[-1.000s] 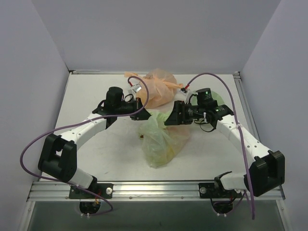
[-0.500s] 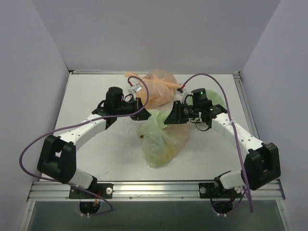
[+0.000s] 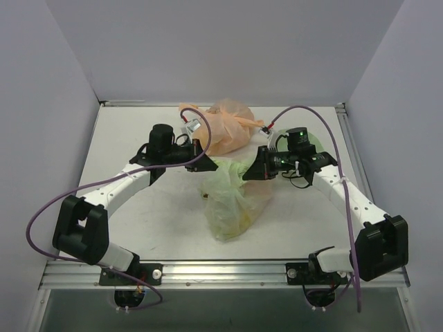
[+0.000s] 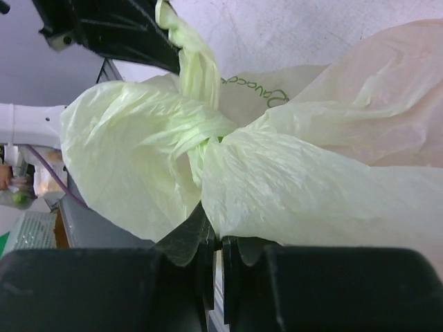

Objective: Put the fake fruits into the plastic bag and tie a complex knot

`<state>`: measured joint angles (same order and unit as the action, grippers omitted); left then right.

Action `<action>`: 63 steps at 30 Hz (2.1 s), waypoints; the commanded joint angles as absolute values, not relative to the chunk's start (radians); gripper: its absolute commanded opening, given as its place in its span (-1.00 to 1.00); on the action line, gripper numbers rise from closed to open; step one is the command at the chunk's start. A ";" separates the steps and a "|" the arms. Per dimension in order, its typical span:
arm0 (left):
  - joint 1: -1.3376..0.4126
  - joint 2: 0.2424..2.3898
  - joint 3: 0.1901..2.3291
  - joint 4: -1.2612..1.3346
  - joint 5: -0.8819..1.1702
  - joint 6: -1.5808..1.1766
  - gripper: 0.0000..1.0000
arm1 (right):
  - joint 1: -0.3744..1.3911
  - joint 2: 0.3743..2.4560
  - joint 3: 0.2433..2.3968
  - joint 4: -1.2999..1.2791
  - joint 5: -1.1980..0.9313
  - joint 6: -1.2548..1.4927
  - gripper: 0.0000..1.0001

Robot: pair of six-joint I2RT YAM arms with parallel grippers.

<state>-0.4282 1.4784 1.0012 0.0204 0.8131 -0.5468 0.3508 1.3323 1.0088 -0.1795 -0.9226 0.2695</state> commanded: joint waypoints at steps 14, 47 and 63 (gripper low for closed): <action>-0.296 1.399 1.009 -0.036 0.802 -0.474 -1.00 | 0.213 1.290 1.072 -0.394 -1.181 0.008 -1.00; -0.354 1.390 0.986 0.169 0.894 -0.609 -1.00 | 0.367 1.365 1.158 -0.471 -0.746 0.405 0.12; -0.371 1.382 0.971 0.183 0.884 -0.614 -1.00 | 0.400 1.431 1.151 -0.342 -0.787 0.627 -0.03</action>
<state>-0.3649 1.4227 0.9718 0.1253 0.8867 -0.6147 0.3840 1.4200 1.1397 -0.3805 -0.7509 0.5701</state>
